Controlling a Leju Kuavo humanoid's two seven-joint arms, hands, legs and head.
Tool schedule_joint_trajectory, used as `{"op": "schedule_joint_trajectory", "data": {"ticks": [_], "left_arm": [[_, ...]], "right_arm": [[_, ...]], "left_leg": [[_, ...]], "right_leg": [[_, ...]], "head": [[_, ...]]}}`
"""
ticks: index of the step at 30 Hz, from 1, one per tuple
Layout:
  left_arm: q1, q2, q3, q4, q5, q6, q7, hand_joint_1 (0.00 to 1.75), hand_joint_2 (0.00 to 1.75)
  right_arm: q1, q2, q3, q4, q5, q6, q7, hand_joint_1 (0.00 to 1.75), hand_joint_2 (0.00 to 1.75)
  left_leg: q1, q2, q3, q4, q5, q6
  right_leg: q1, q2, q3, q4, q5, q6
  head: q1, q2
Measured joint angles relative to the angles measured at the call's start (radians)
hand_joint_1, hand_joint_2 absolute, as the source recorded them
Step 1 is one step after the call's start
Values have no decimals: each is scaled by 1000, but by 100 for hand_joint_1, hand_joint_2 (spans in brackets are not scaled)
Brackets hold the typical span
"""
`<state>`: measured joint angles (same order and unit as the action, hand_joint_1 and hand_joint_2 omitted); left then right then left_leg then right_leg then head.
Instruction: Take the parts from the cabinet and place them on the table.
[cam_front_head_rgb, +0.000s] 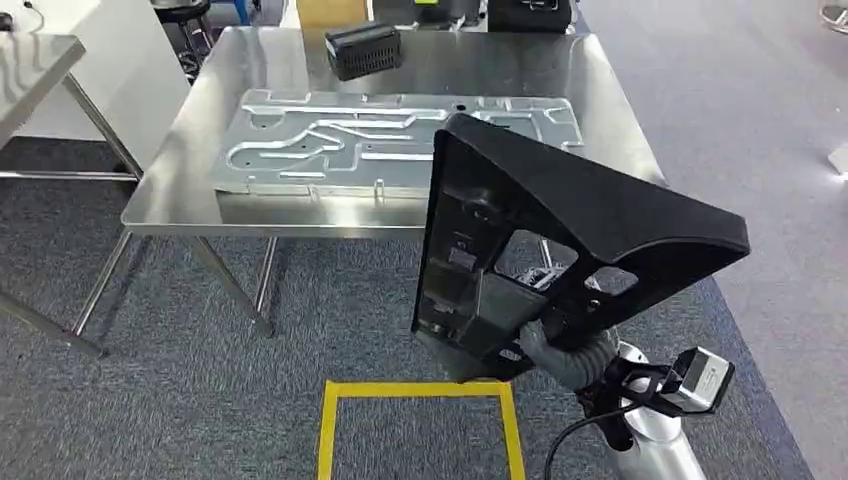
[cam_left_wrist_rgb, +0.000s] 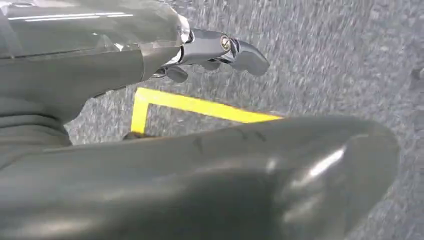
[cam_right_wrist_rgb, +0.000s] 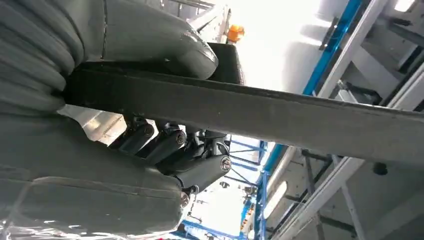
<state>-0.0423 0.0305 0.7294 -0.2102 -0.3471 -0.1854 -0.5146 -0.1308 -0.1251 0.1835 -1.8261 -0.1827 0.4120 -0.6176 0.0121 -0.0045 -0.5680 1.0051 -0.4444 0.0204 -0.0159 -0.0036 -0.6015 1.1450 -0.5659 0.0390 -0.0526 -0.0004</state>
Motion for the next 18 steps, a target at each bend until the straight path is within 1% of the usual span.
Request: {"op": "schedule_joint_trajectory", "data": {"ticks": [1, 2, 3, 4, 5, 6, 7, 8, 9, 10, 11, 12, 13, 14, 15, 16, 17, 18], "left_arm": [[0, 0, 0, 0, -1, 0, 0, 0, 0], [0, 0, 0, 0, -2, 0, 0, 0, 0], [1, 0, 1, 0, -3, 0, 1, 0, 0], [2, 0, 1, 0, -5, 0, 0, 0, 0], [2, 0, 2, 0, -6, 0, 0, 0, 0], [2, -2, 2, 0, -6, 0, 0, 0, 0], [2, -3, 3, 0, -6, 0, 0, 0, 0], [2, -10, 4, 0, -6, 0, 0, 0, 0], [0, -8, 5, 0, -6, 1, 0, 0, 0], [0, -8, 7, 0, -6, 1, 0, 0, 0], [1, -9, 8, 0, -6, 1, -1, 0, 0], [0, -8, 8, 0, -7, 1, -1, 0, 0], [0, -8, 8, -1, -8, 1, -3, 0, 0], [0, -8, 9, -1, -11, 0, -5, 0, 0], [-2, -8, 11, -1, -11, 0, -5, 0, 0], [-3, -8, 16, -1, -12, 0, -5, 0, 0], [-3, -8, 20, -1, -15, 1, -5, 0, 0], [0, -8, 23, -1, -16, 1, -5, 0, 0]], "right_arm": [[2, 1, 0, 0, -2, 0, 1, 173, 175], [5, 1, 0, 1, -5, 0, 3, 173, 175], [8, 1, -1, 1, -8, 0, 5, 173, 175], [9, 1, -2, 1, -10, 1, 5, 173, 175], [9, 1, -3, 1, -12, 1, 5, 173, 175], [9, 1, -5, 1, -15, 2, 5, 173, 175], [9, 1, -5, 1, -17, 3, 4, 173, 175], [8, 1, -6, 1, -19, 4, 3, 173, 175], [7, 1, -6, 0, -19, 4, 2, 173, 175], [7, 2, -7, 0, -21, 4, 2, 173, 175], [6, 2, -8, 0, -24, 7, 2, 173, 175], [3, 1, -9, 0, -28, 10, 2, 173, 175], [1, 2, -9, 0, -35, 14, 2, 173, 175], [-4, 4, -9, 1, -43, 19, 0, 173, 175], [-10, 7, -9, 1, -49, 19, 0, 173, 175], [-11, 10, -10, 1, -55, 20, -1, 173, 175], [-10, 10, -10, 3, -61, 20, -1, 173, 175], [-10, 10, -10, 5, -64, 20, -2, 173, 175]], "left_leg": [[-3, 1, 3, 0, -3, 5], [-6, 1, 5, 1, -7, 8], [-8, 1, 9, 1, -11, 10], [-11, 1, 16, 1, -16, 10], [-13, 0, 24, 1, -21, 10], [-16, 0, 34, 1, -28, 9], [-17, 1, 43, 0, -36, 8], [-23, 2, 42, 2, -42, 3], [-23, 2, 39, 5, -45, -2], [-21, 7, 40, 4, -47, -7], [-19, 11, 42, 0, -48, -12], [-24, 14, 48, -4, -51, -17], [-21, 13, 53, -1, -61, -21], [-21, 10, 43, 33, -78, -28], [-16, 10, 7, 105, -113, -34], [-11, 10, -40, 189, -146, -40], [-6, 10, -88, 271, -175, -45], [-2, 10, -119, 314, -176, -50]], "right_leg": [[0, 0, -55, 95, -35, 1], [0, 0, -102, 167, -50, 1], [1, 0, -129, 193, -39, 0], [1, 0, -128, 168, -5, -4], [3, 0, -107, 103, 46, -10], [6, -1, -70, 13, 103, -19], [14, -6, -32, -82, 155, -32], [24, -21, -18, -106, 141, -43], [23, -19, -20, -119, 143, -43], [25, -13, -22, -120, 142, -44], [27, -9, -22, -120, 139, -49], [19, -6, -17, -129, 140, -51], [9, -4, -3, -142, 142, -52], [8, -2, 6, -147, 139, -56], [8, -1, 8, -147, 137, -59], [8, 2, 11, -147, 135, -61], [8, 5, 12, -147, 131, -61], [7, 10, 14, -146, 129, -60]], "head": [[0, 0], [0, 0], [0, 0], [0, 0], [0, 0], [0, 0], [0, 0], [0, 0], [0, 0], [0, 0], [0, 0], [0, 0], [0, 0], [-1, 0], [-1, 0], [-1, 0], [-1, 0], [-1, 0]]}}
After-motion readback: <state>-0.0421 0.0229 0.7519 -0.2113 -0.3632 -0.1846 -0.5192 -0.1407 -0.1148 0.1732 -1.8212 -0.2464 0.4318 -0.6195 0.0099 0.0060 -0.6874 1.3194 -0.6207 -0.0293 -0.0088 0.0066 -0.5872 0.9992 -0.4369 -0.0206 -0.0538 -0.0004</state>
